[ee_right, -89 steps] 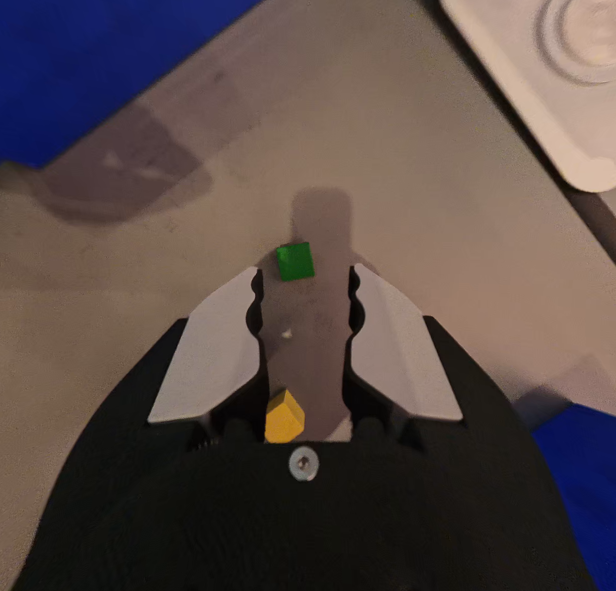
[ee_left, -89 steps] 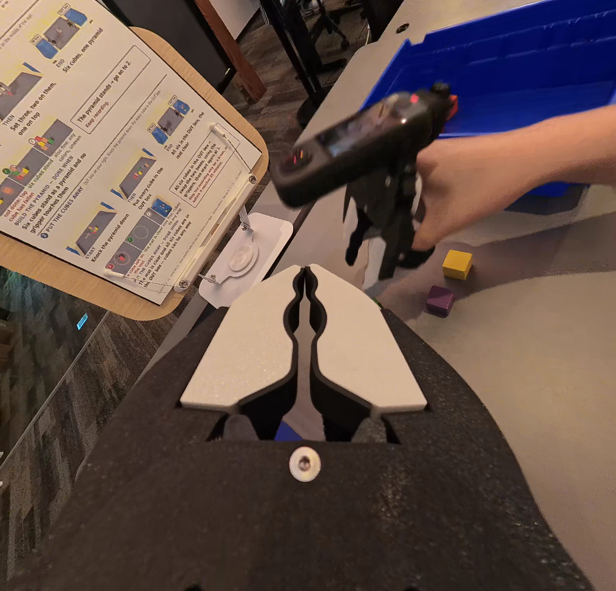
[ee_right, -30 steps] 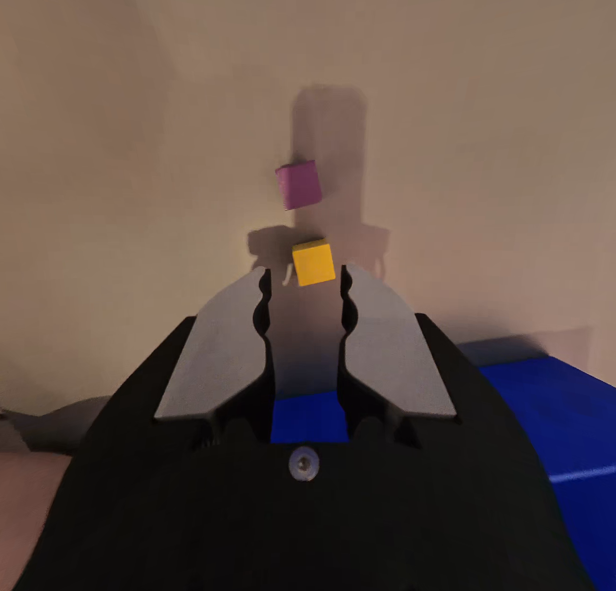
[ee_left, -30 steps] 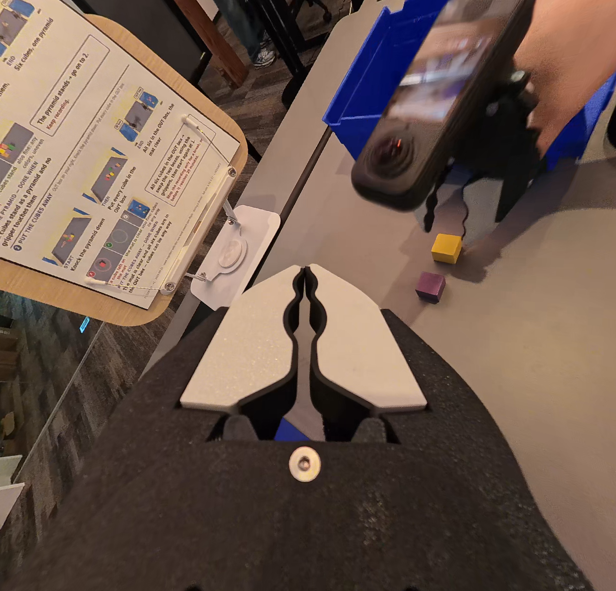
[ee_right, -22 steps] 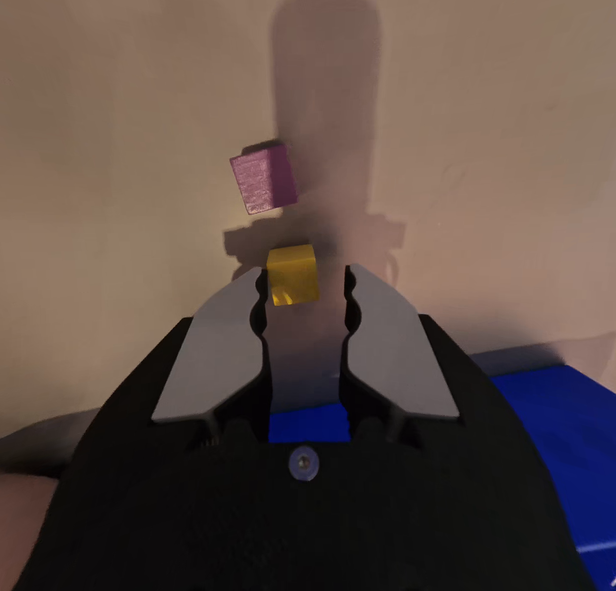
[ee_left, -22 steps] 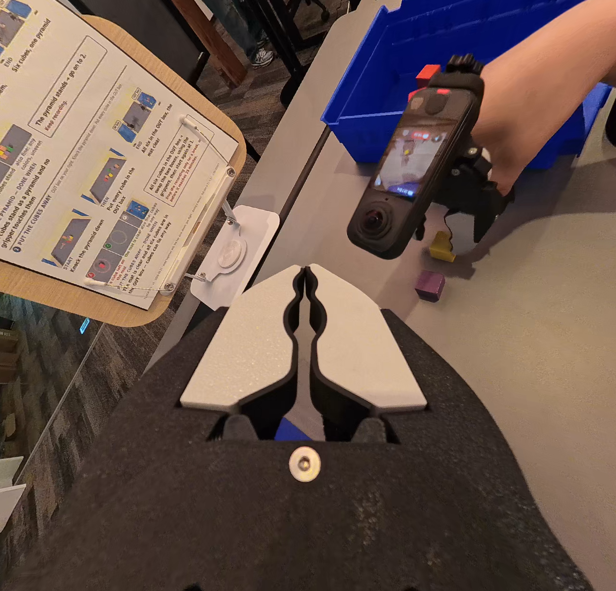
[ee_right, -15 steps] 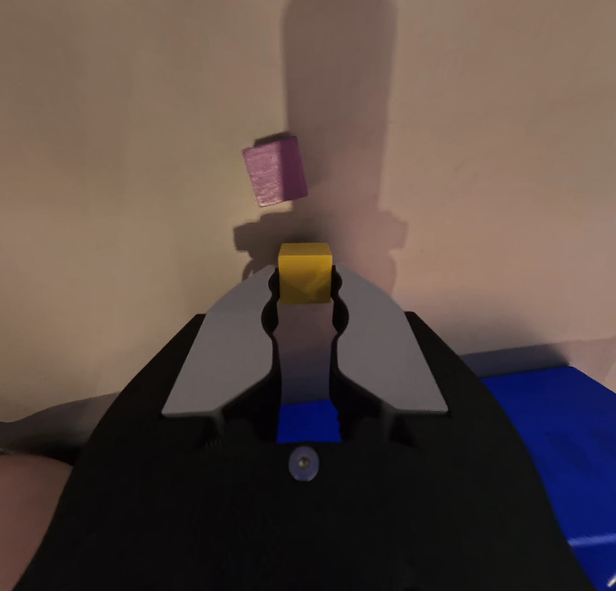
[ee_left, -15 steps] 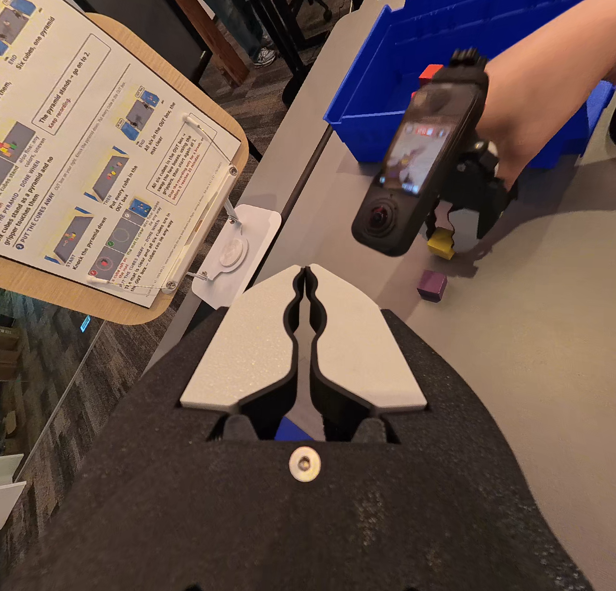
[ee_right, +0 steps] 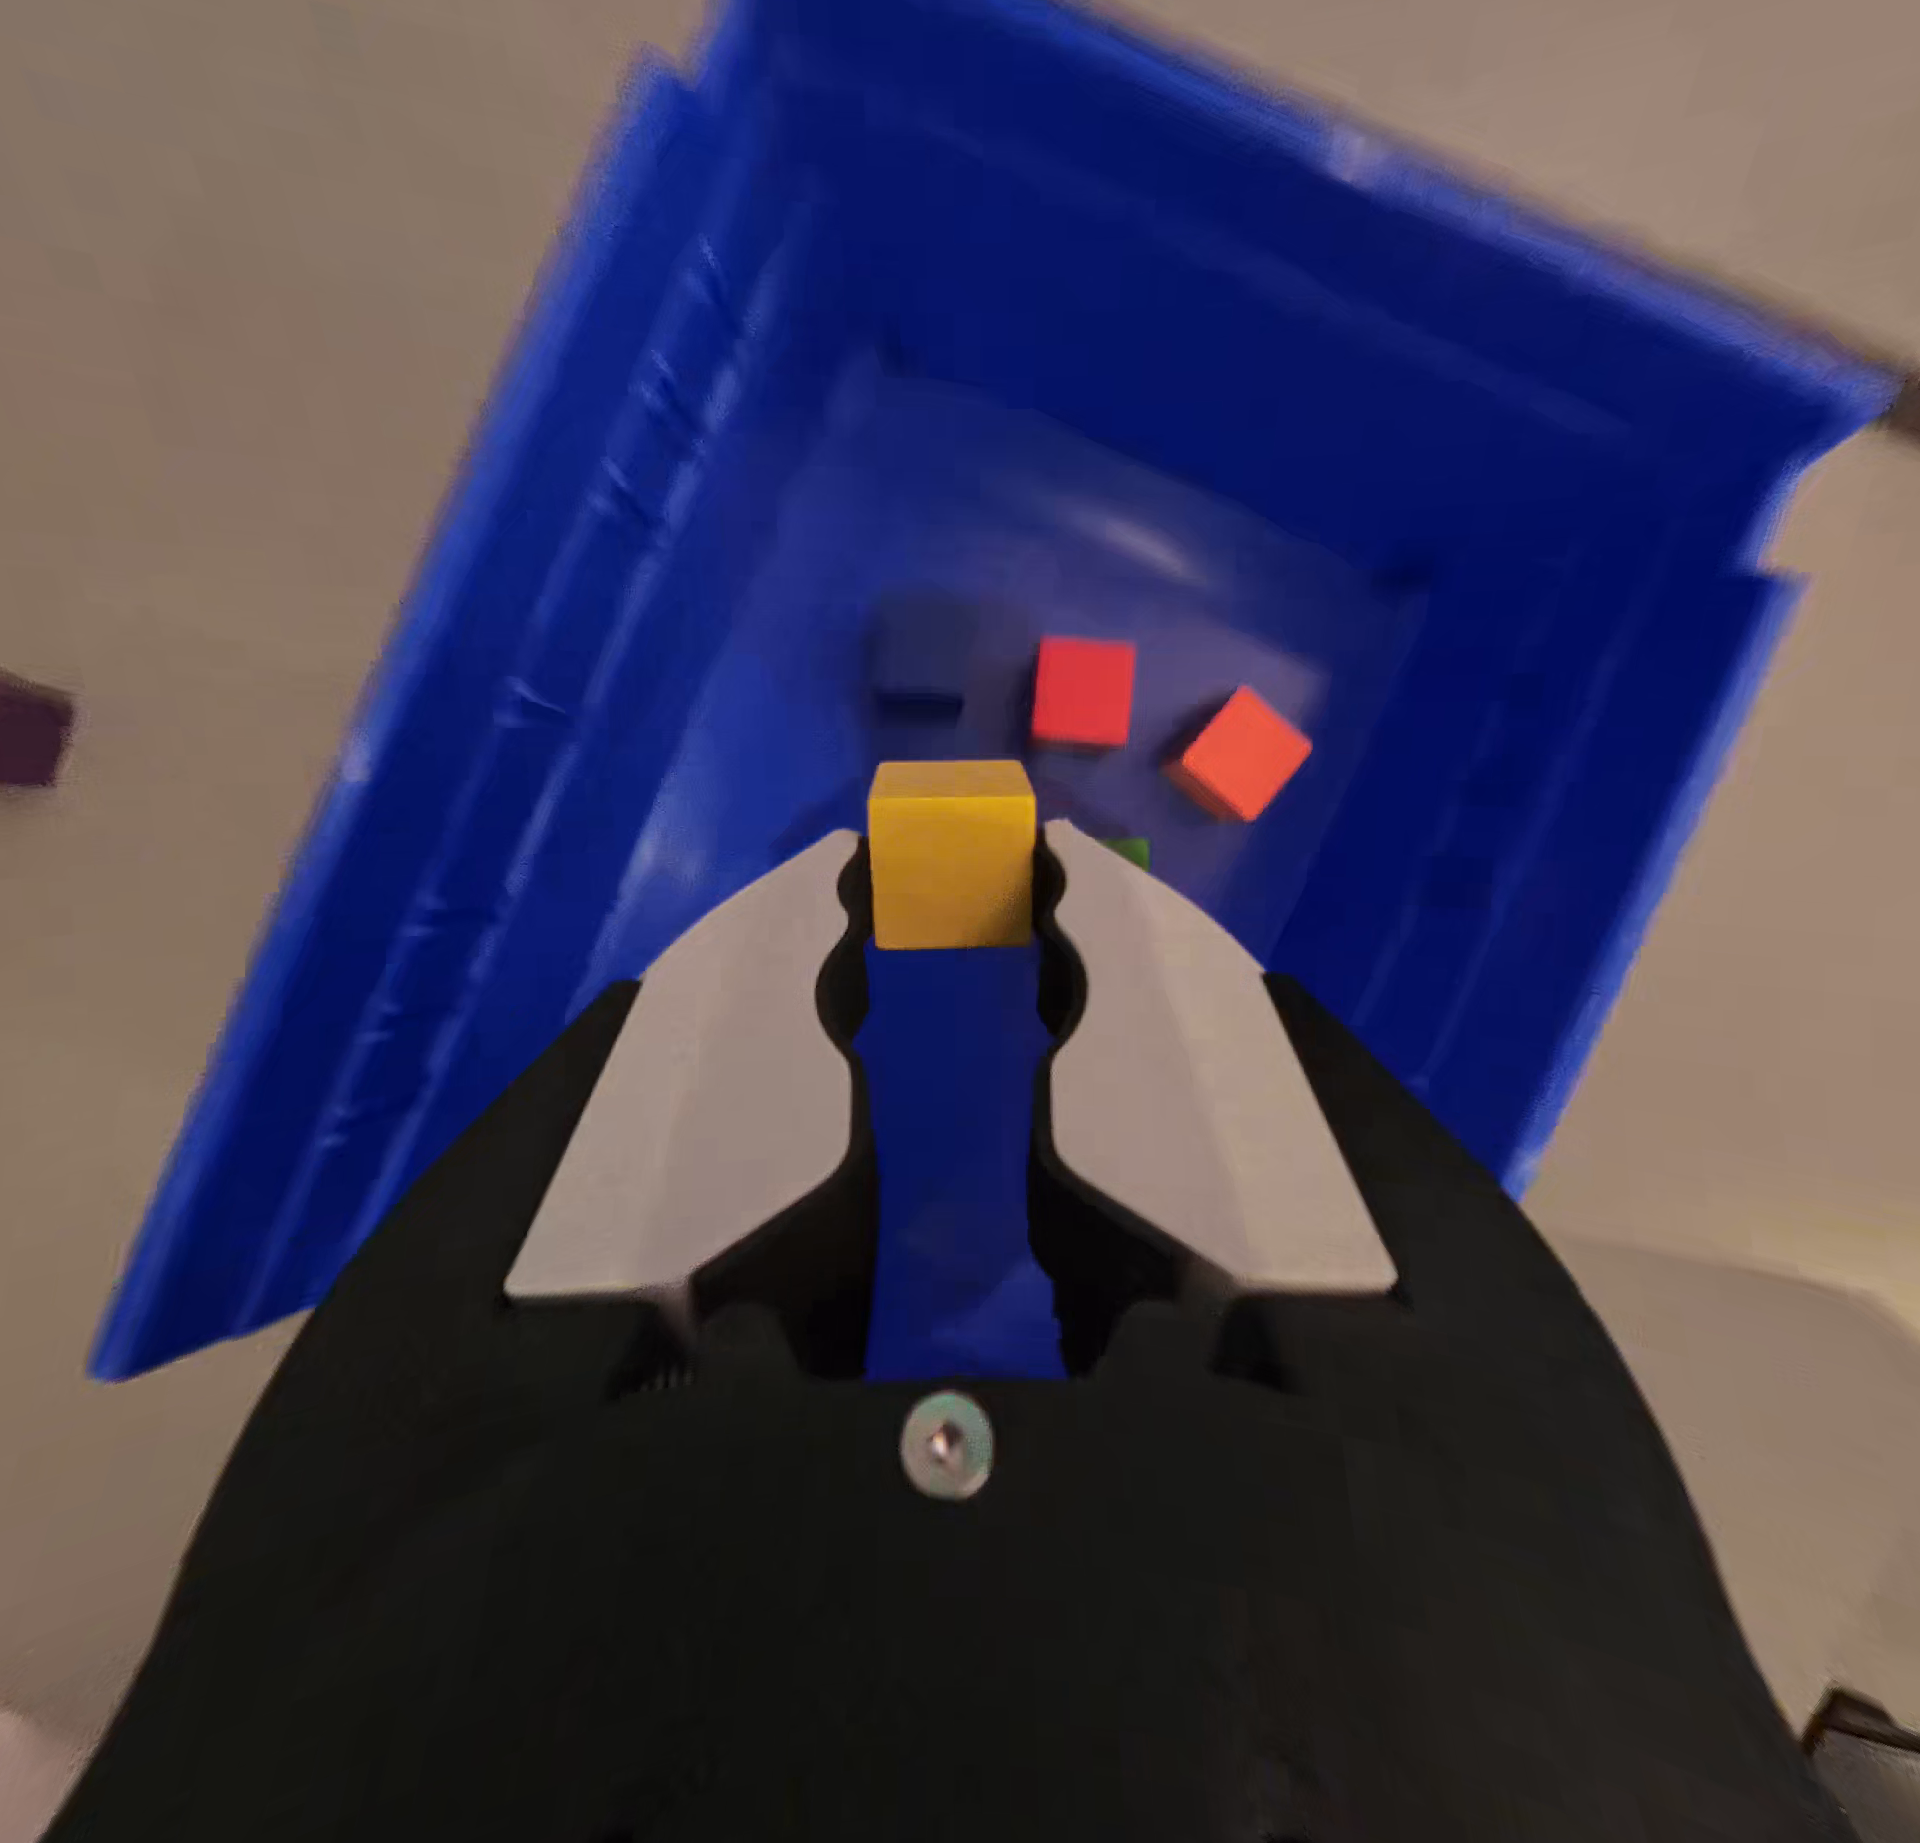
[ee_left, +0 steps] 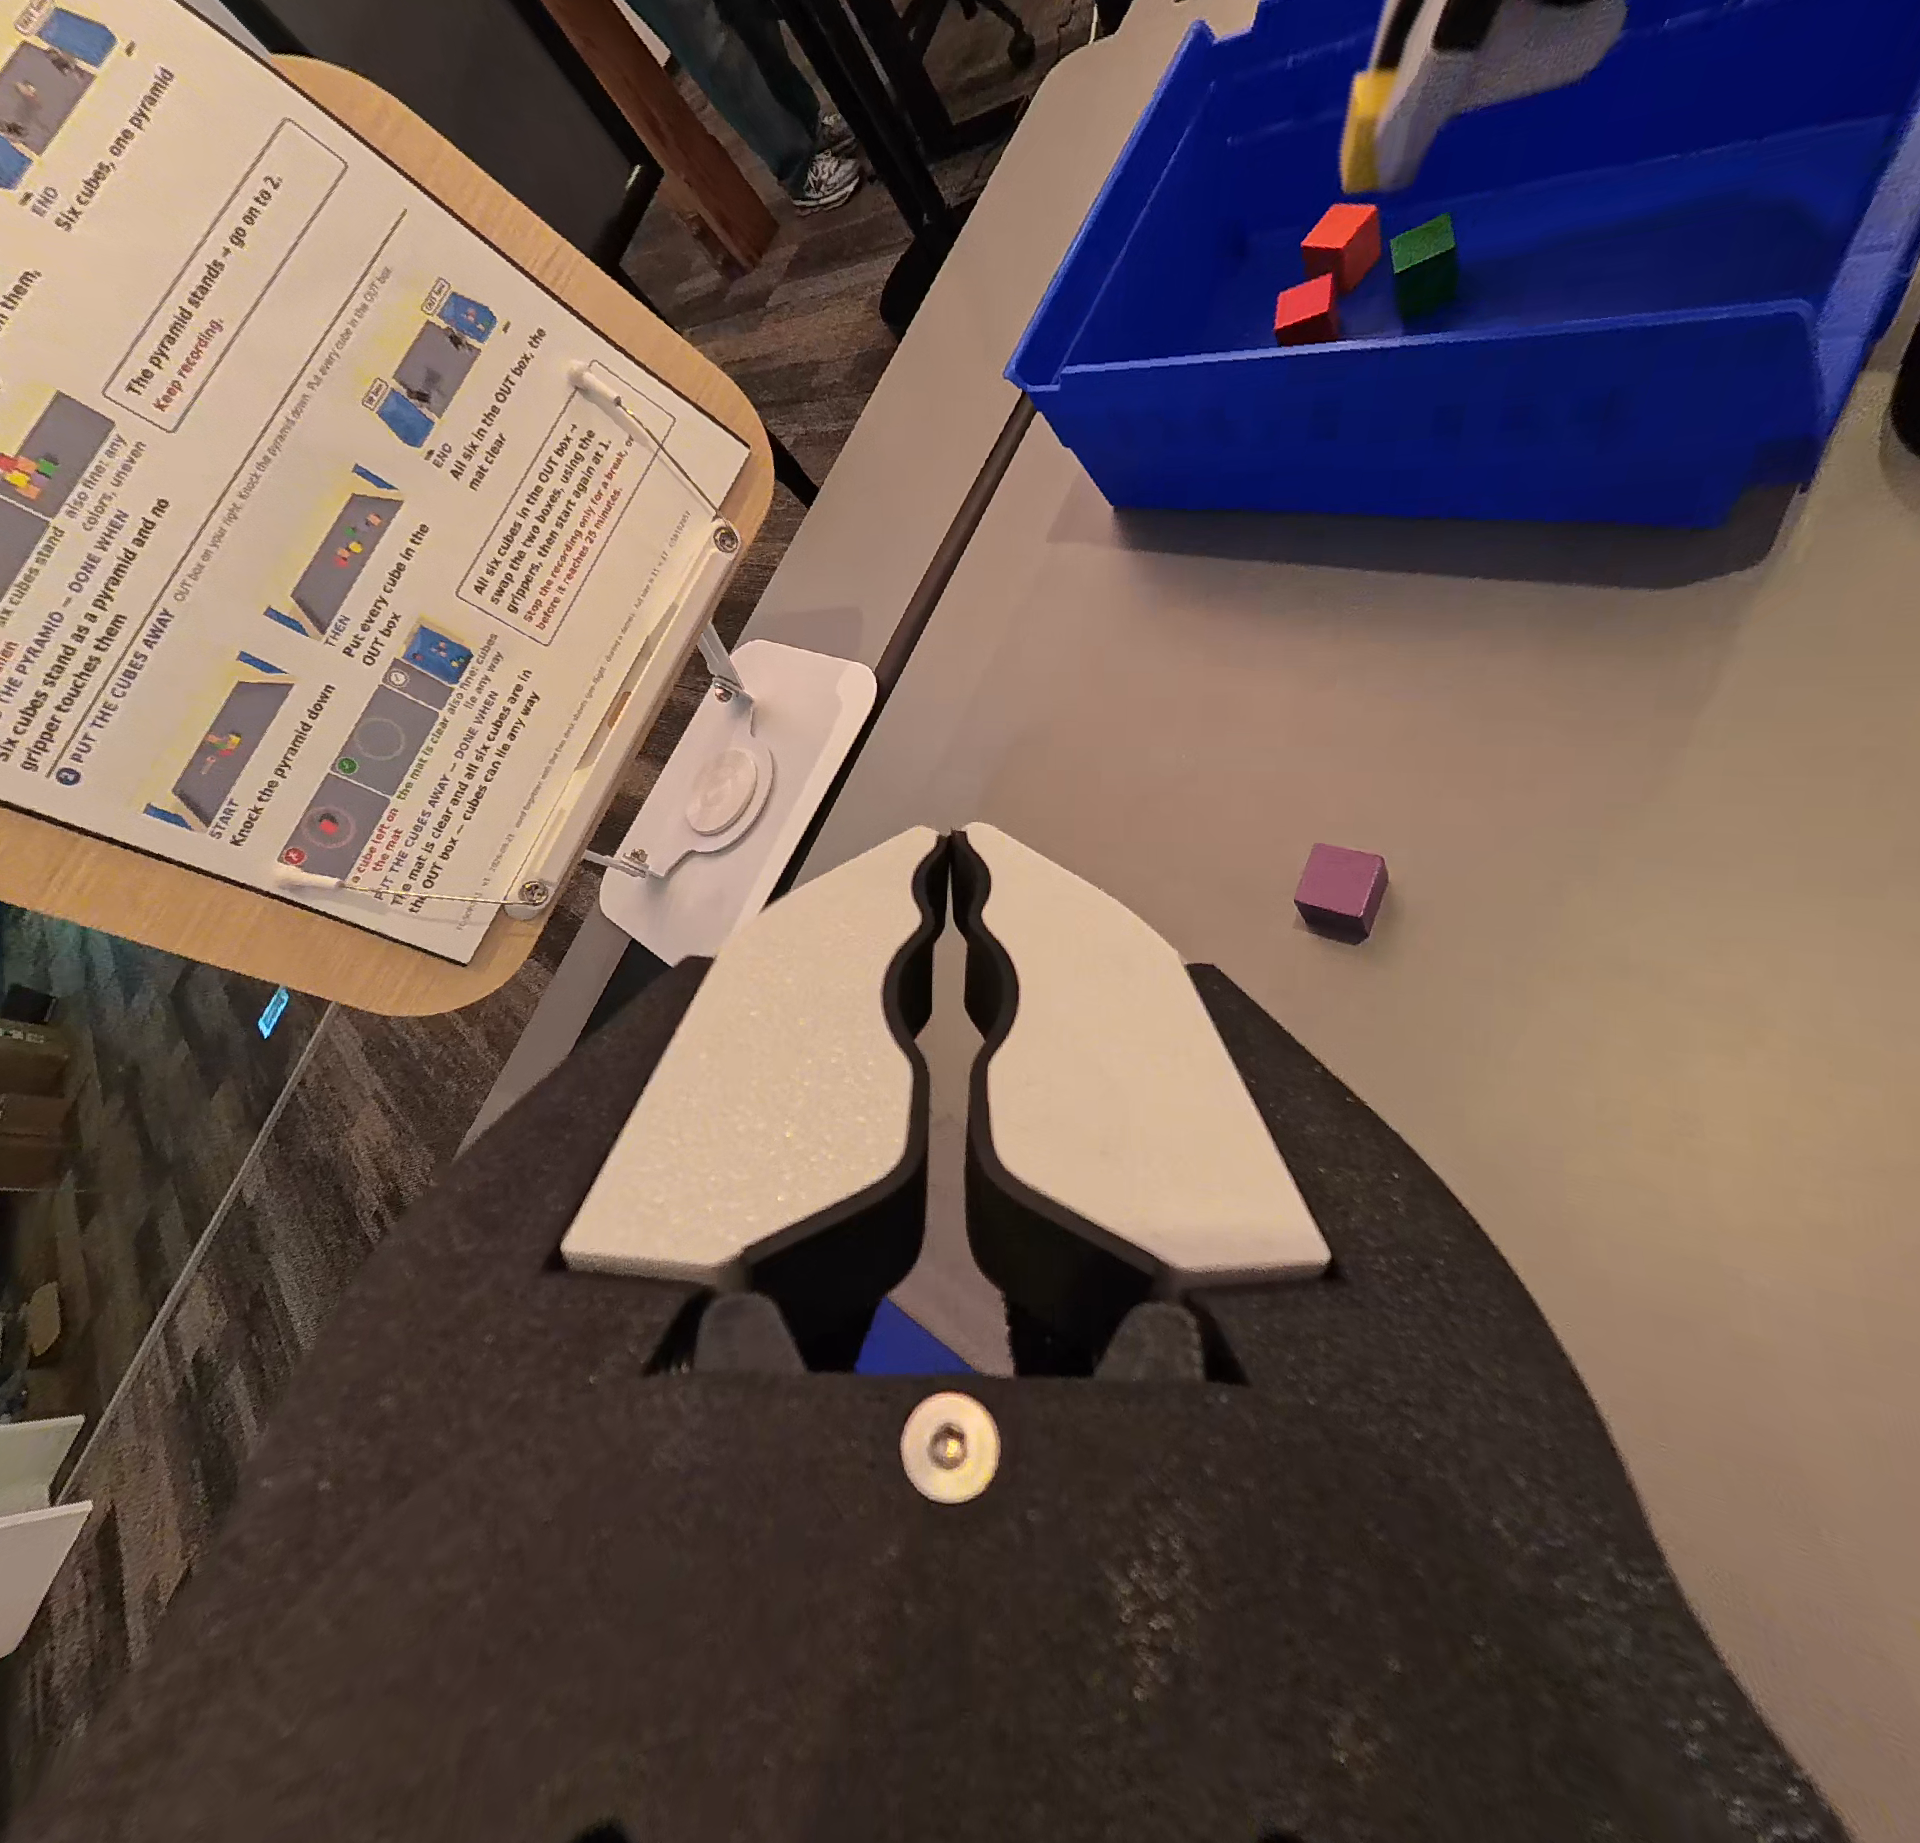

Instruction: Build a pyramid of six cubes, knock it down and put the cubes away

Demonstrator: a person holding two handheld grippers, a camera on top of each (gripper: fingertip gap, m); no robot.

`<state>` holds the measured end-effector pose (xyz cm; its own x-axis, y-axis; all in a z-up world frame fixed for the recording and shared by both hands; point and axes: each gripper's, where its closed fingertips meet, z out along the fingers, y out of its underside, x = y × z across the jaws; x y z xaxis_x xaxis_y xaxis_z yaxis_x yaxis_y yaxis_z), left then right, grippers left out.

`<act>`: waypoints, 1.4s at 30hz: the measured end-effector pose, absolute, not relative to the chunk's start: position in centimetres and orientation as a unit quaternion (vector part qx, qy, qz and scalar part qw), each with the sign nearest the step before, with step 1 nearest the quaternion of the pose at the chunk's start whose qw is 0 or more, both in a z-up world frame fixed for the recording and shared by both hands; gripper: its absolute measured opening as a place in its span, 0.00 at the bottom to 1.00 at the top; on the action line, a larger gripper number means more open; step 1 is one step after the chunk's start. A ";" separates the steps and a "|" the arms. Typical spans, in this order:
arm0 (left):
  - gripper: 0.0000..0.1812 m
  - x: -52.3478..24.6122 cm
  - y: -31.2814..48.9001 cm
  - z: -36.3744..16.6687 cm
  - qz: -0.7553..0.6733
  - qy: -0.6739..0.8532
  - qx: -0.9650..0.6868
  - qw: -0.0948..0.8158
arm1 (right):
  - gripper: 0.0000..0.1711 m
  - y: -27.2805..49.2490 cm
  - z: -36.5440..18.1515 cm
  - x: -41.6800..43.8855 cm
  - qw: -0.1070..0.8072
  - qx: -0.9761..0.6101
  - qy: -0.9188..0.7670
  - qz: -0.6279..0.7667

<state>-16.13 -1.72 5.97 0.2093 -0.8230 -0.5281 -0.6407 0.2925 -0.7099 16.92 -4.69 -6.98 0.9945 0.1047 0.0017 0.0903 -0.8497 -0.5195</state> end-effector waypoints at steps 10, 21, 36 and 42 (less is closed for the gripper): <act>0.00 -15.7 -1.5 5.0 -0.083 0.629 -0.592 0.497 | 0.18 -4.4 -14.3 15.5 0.154 -0.979 -0.127 0.031; 0.00 -16.1 -1.5 5.6 -0.083 0.624 -0.591 0.503 | 0.31 -1.7 1.8 4.5 0.433 -0.858 -0.276 -0.015; 0.00 -18.5 -0.2 7.7 -0.092 0.587 -0.606 0.529 | 0.27 -4.4 -13.5 -11.4 0.188 -0.778 -0.599 0.036; 0.00 -17.8 -0.5 6.9 -0.086 0.600 -0.603 0.518 | 0.25 -4.3 -15.2 -11.2 0.164 -0.786 -0.595 0.038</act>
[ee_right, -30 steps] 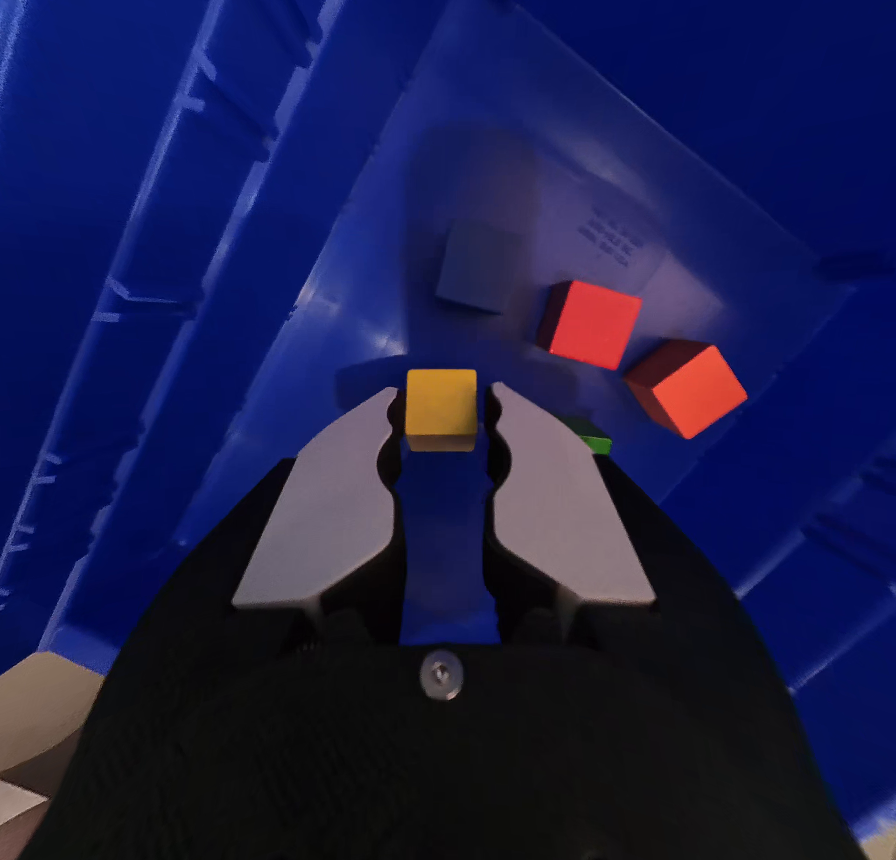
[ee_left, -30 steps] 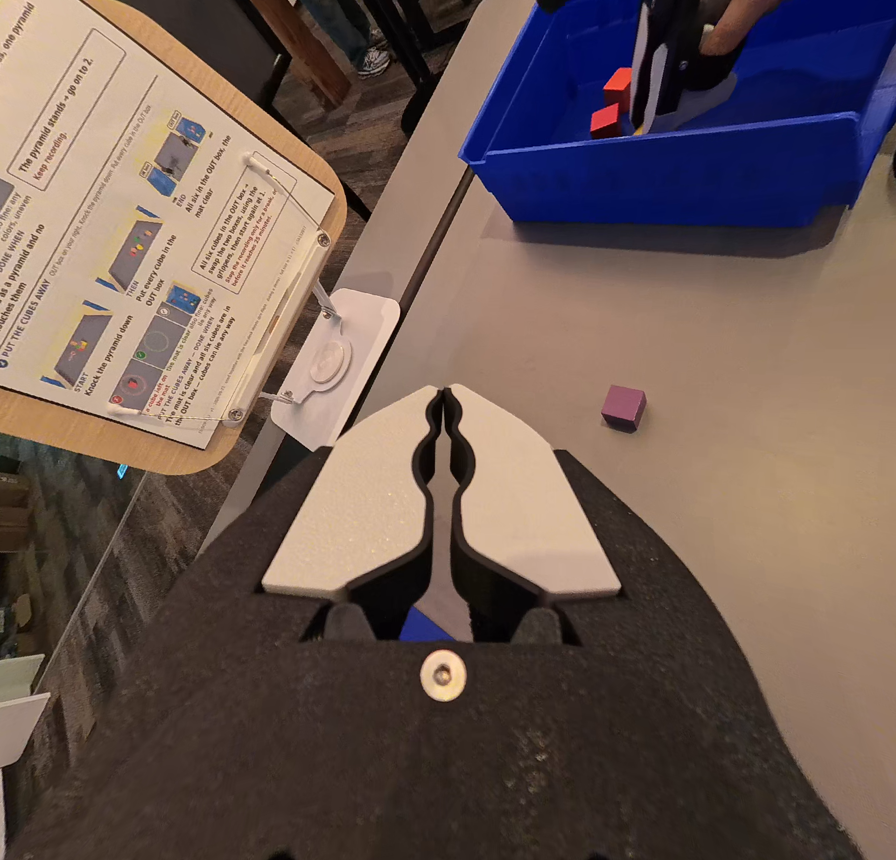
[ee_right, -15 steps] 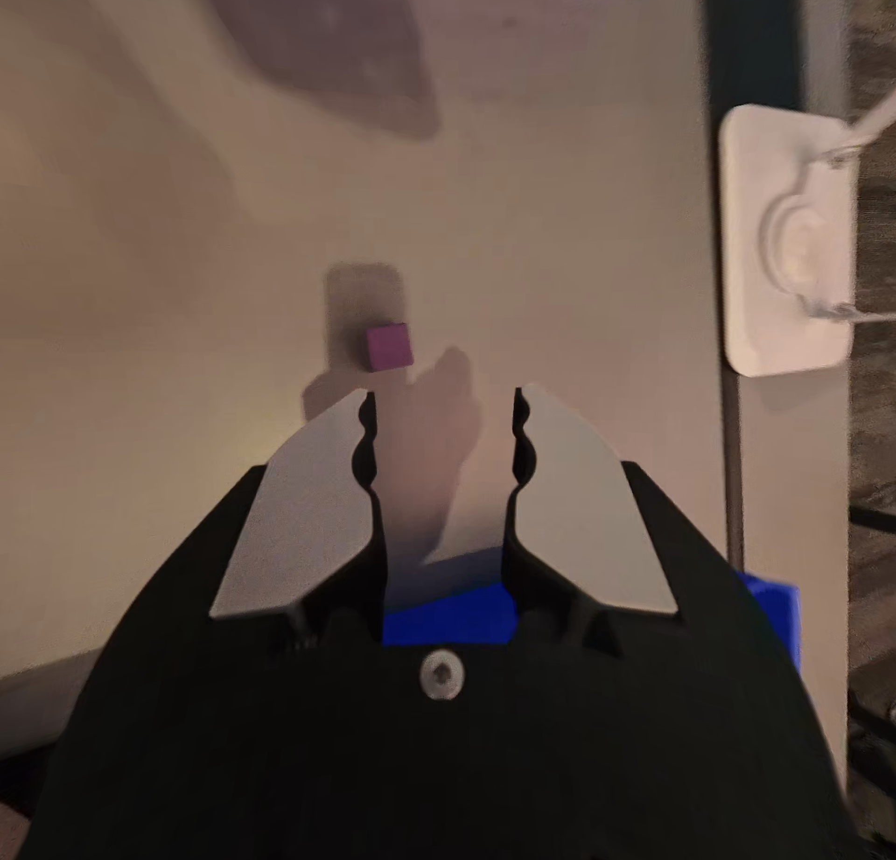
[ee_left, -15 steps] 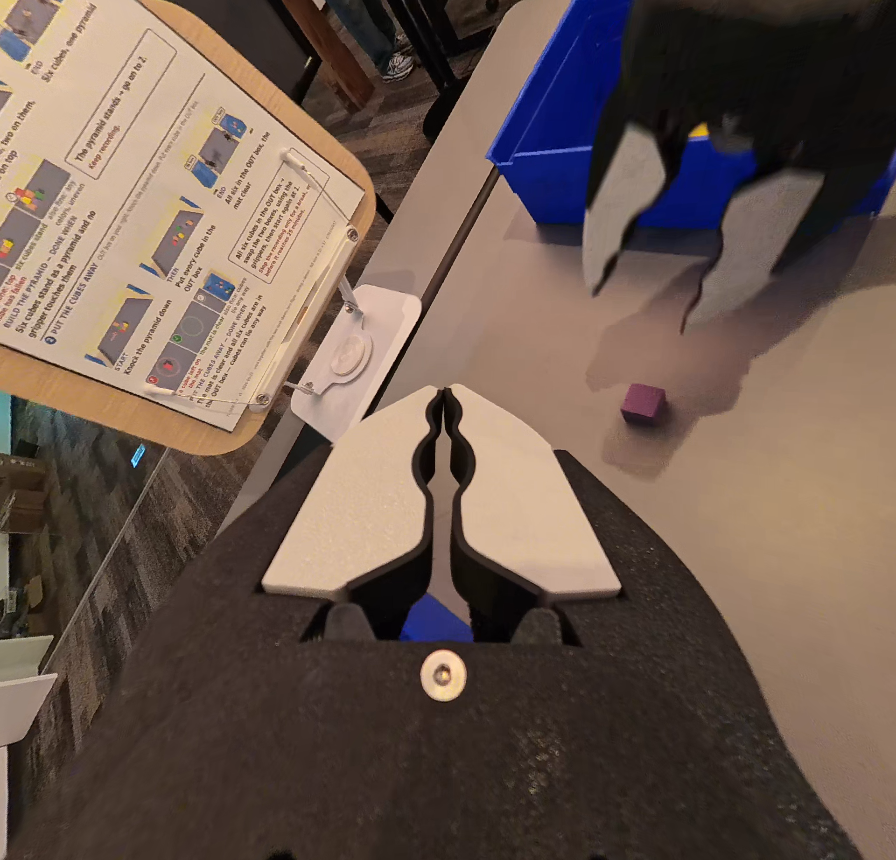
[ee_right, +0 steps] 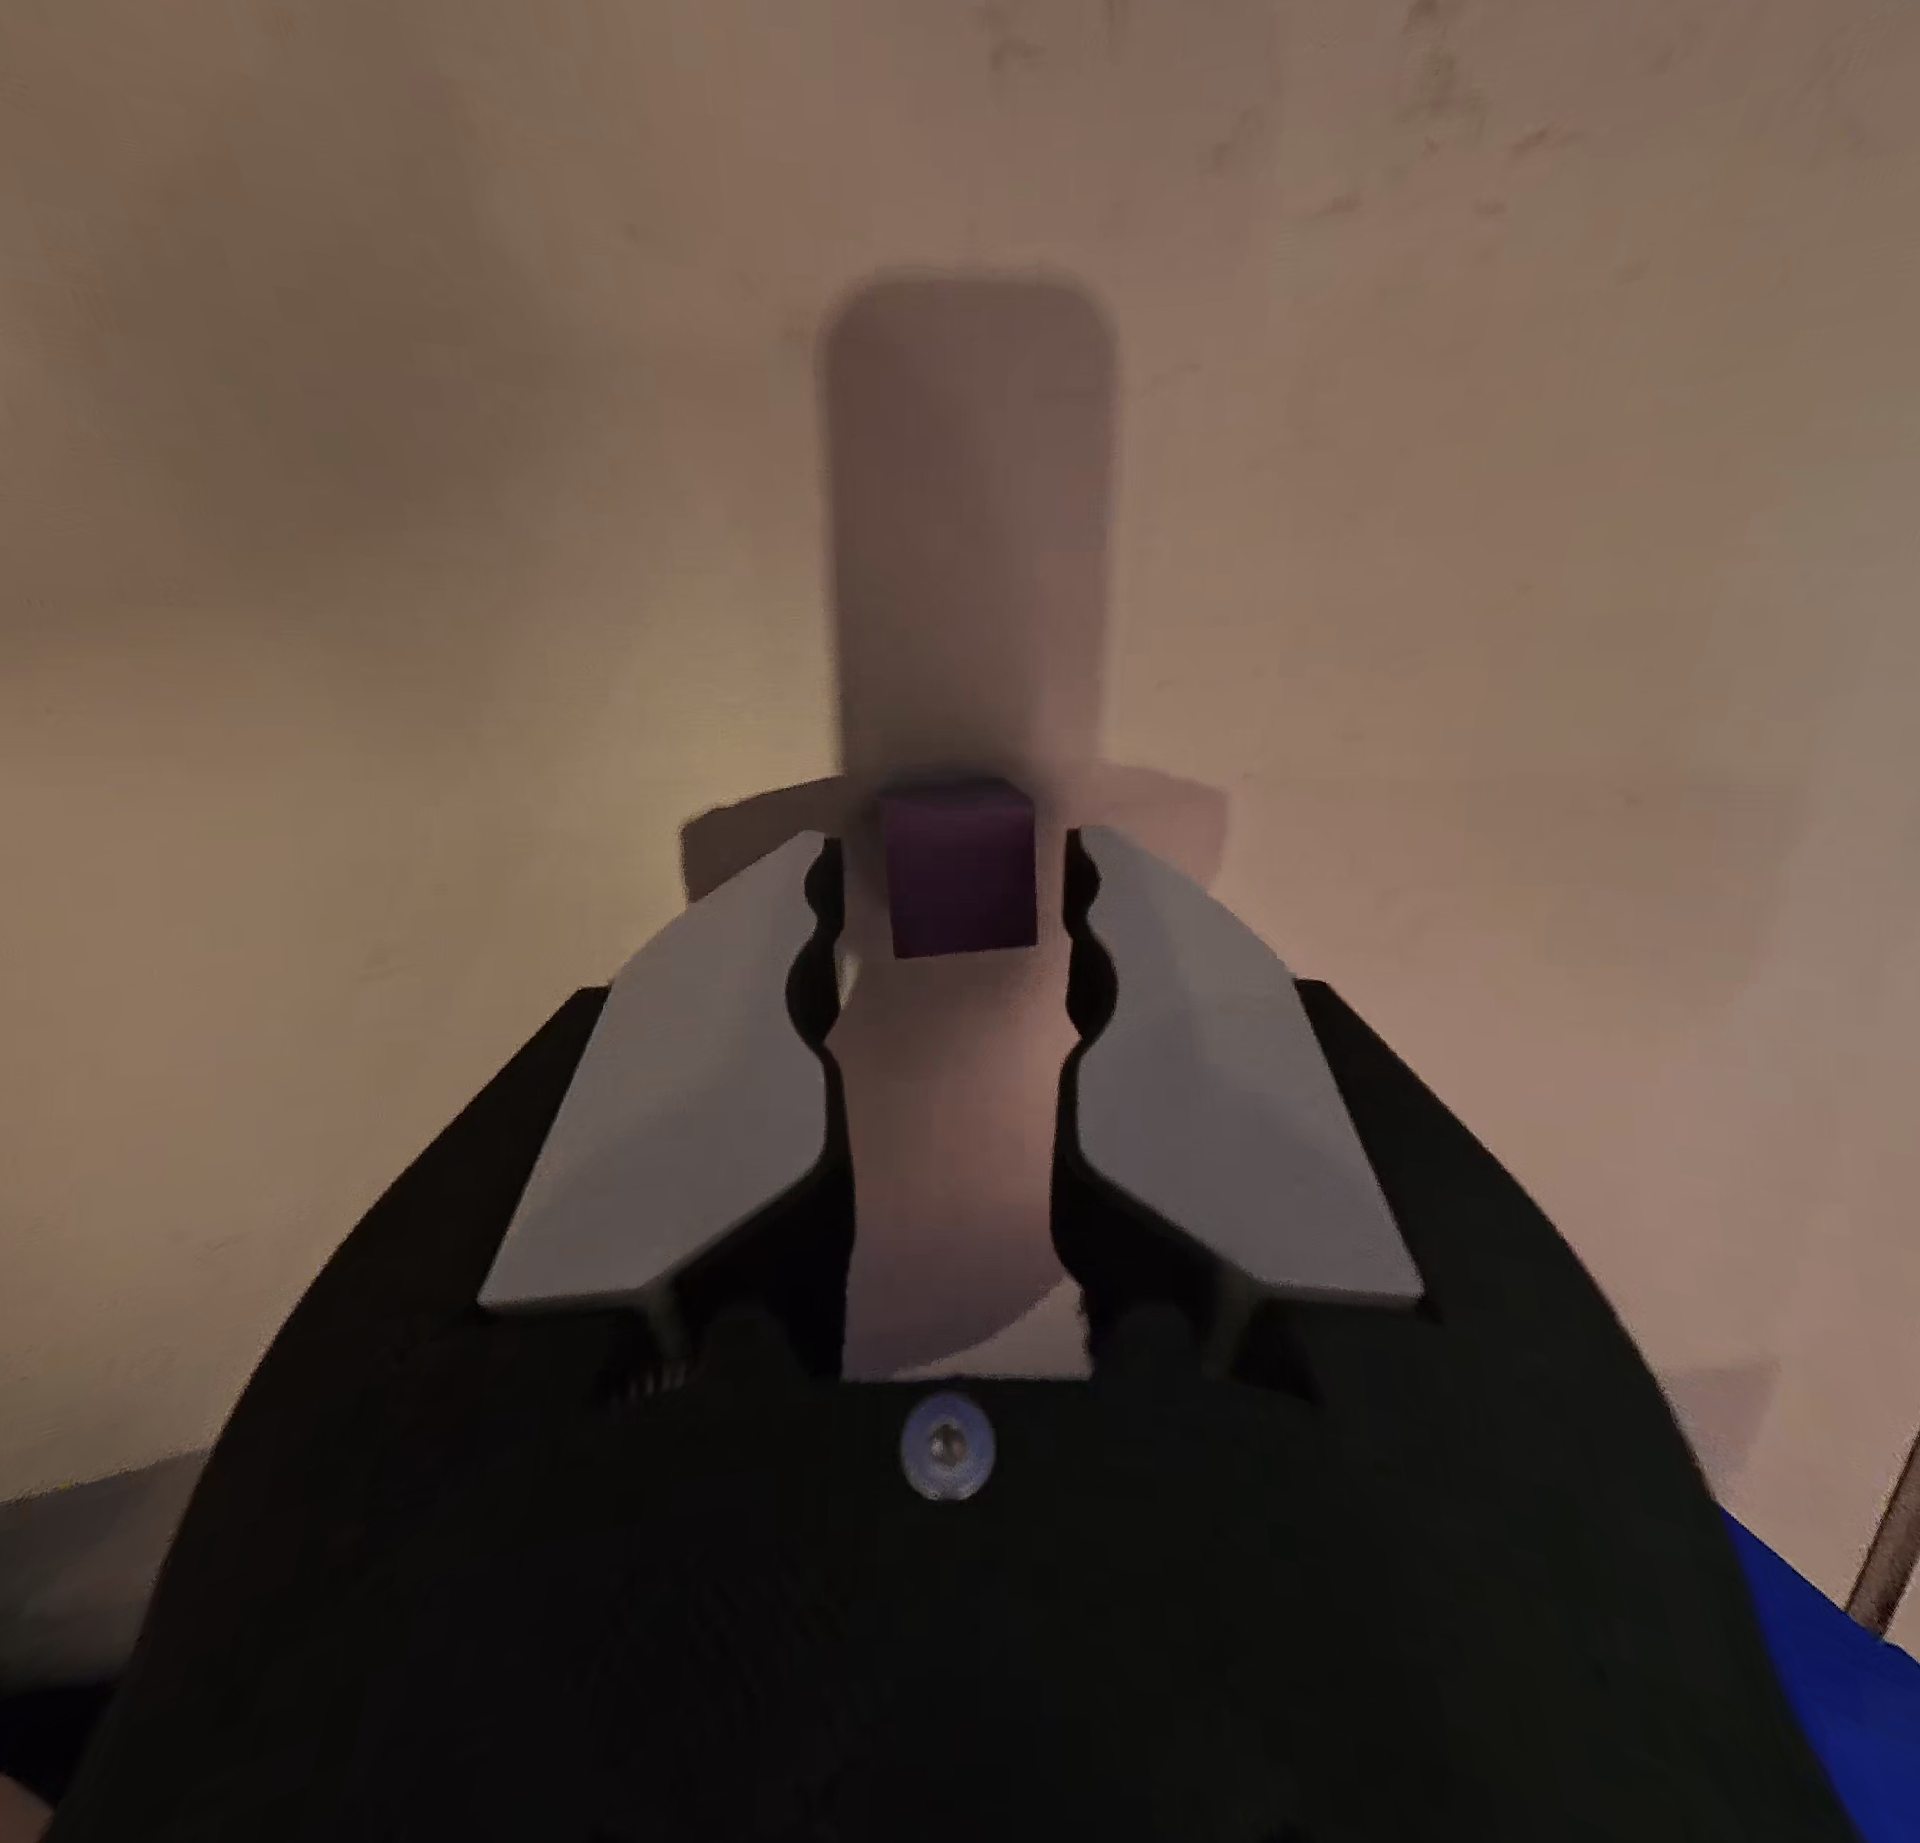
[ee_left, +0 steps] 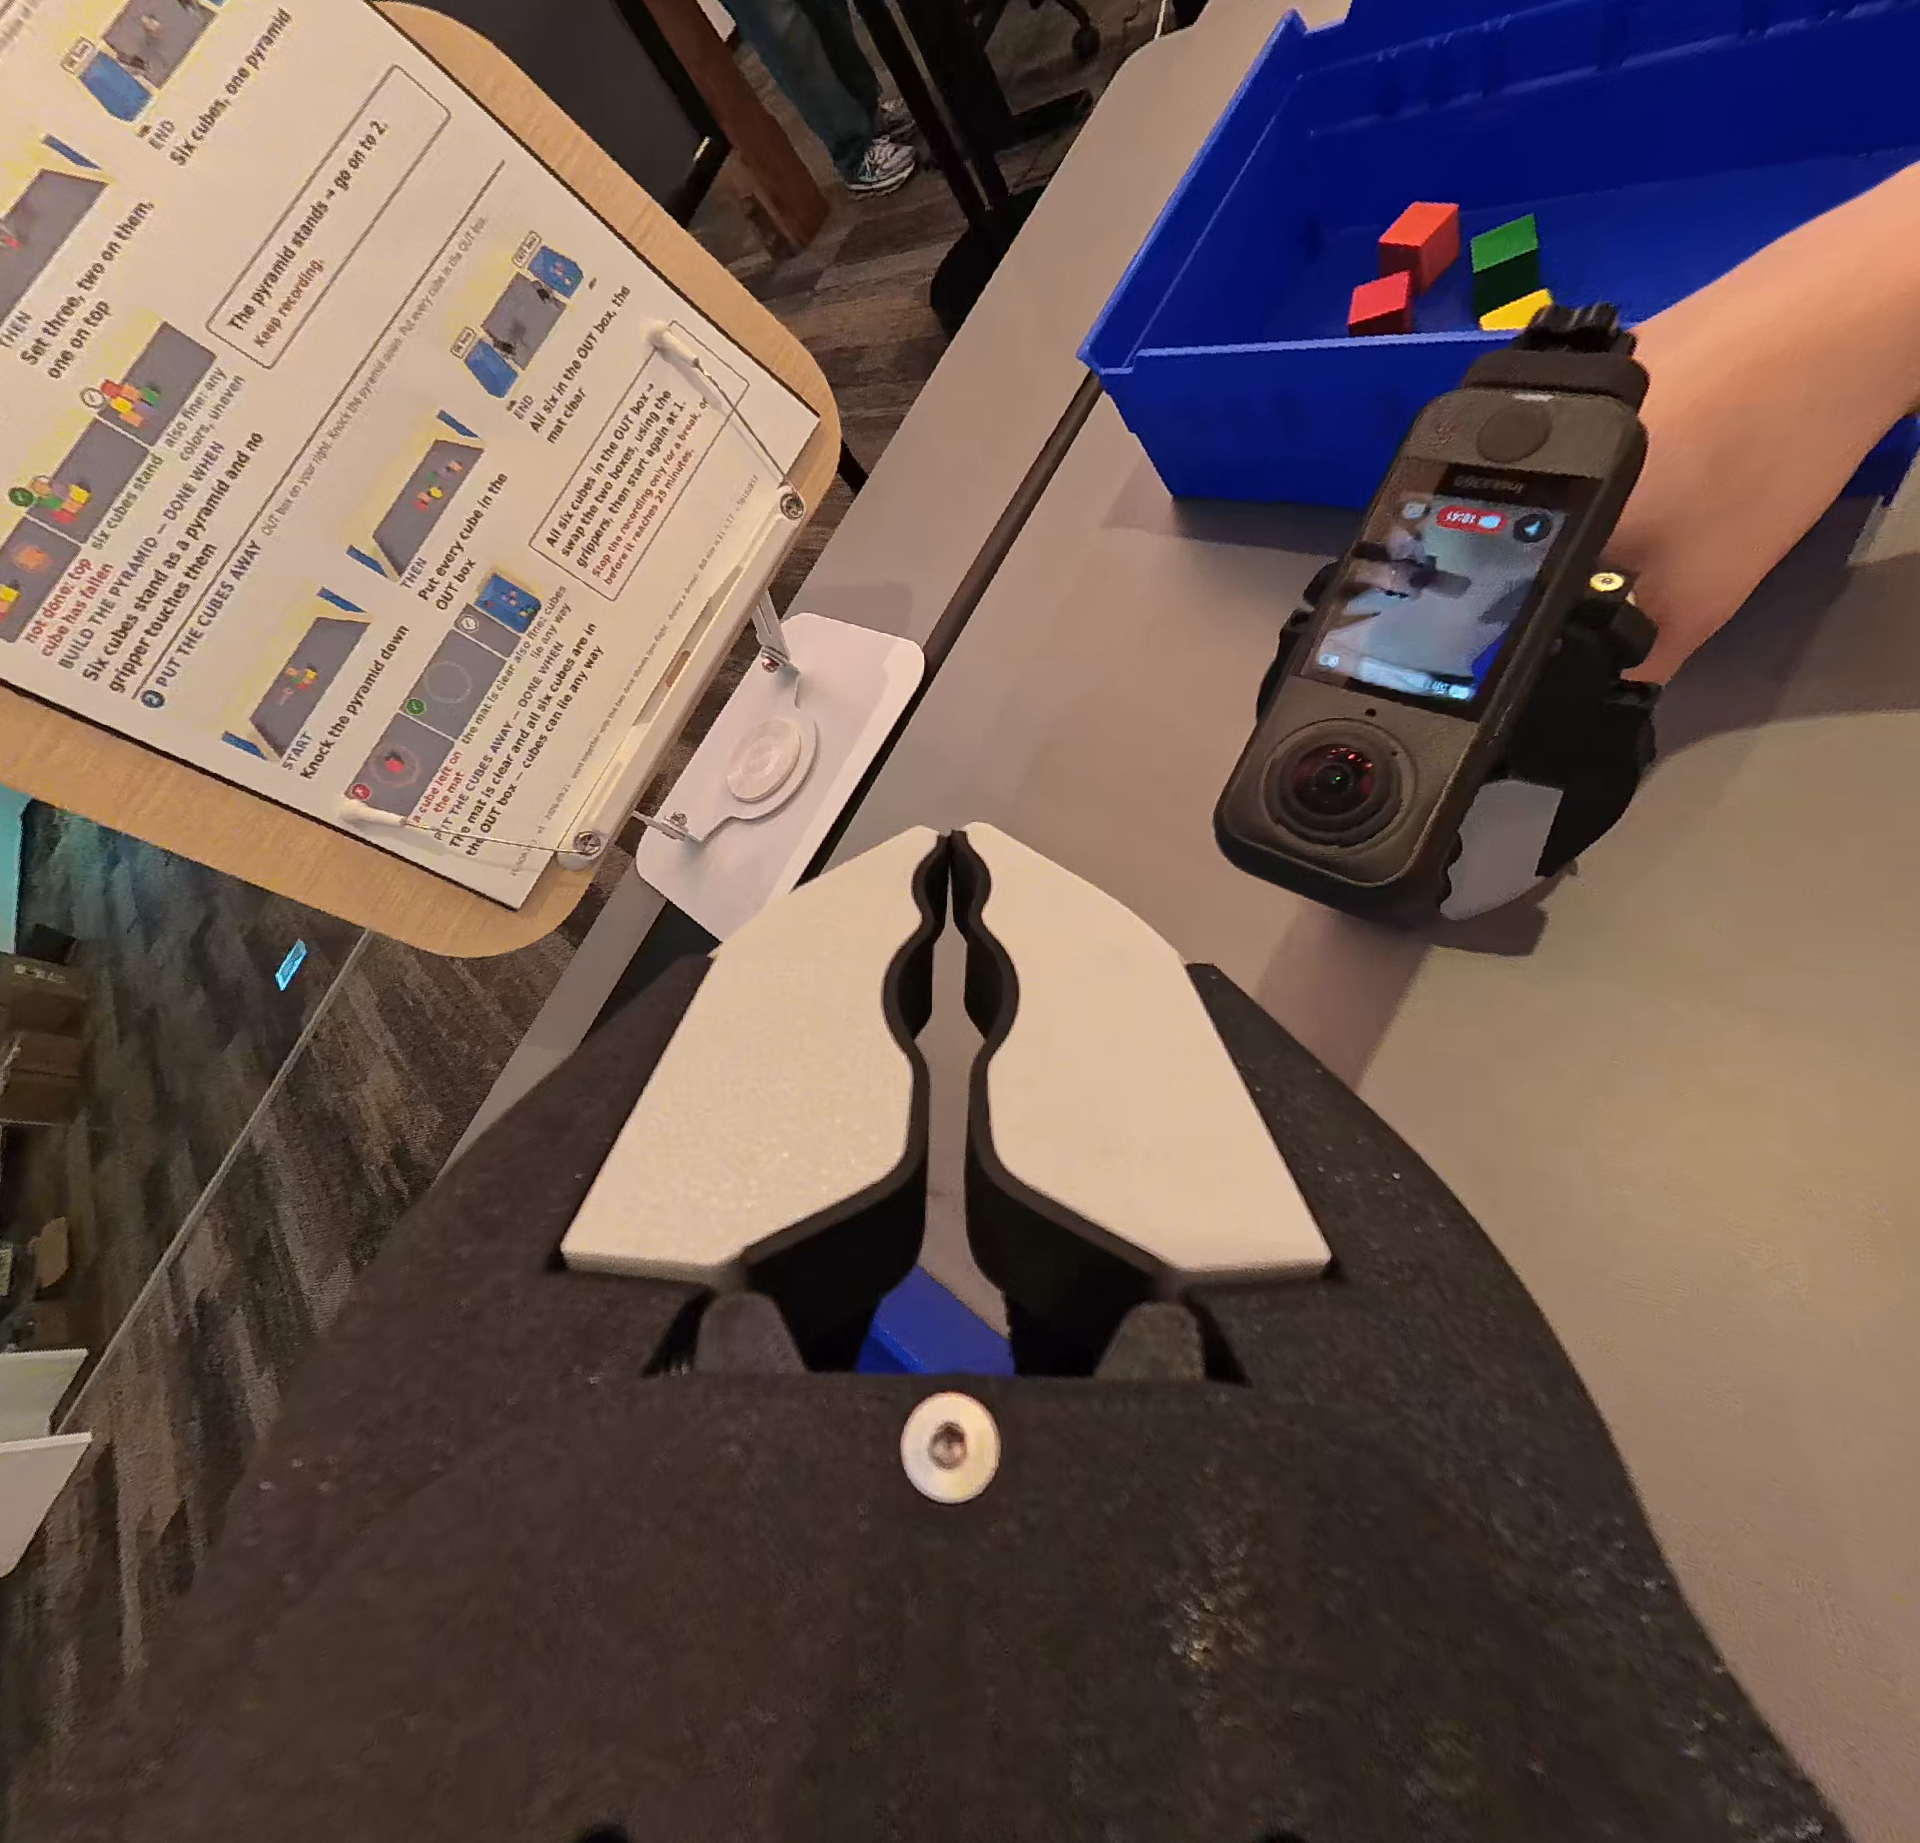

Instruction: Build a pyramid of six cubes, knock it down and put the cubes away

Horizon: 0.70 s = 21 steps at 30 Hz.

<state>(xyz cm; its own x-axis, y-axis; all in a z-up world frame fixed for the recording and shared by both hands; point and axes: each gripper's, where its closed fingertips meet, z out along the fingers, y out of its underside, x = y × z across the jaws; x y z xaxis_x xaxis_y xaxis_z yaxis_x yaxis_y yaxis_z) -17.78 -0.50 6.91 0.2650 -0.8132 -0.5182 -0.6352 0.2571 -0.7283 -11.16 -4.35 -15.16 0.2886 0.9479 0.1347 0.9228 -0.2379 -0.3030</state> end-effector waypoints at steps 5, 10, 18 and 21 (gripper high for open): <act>0.00 -17.5 -0.6 6.6 -0.084 0.604 -0.602 0.516 | 0.23 -4.4 -15.7 -10.9 0.153 -0.792 -0.590 0.044; 0.00 -17.3 -0.7 6.4 -0.083 0.608 -0.601 0.512 | 0.17 -4.5 -15.7 -10.8 0.148 -0.793 -0.589 0.048; 0.00 -17.2 -0.7 6.3 -0.081 0.609 -0.600 0.511 | 0.17 -3.2 -11.5 -10.0 0.220 -0.791 -0.570 0.005; 0.00 -17.1 -0.8 6.2 -0.081 0.611 -0.600 0.510 | 0.17 -2.3 -8.9 -8.3 0.258 -0.805 -0.534 -0.019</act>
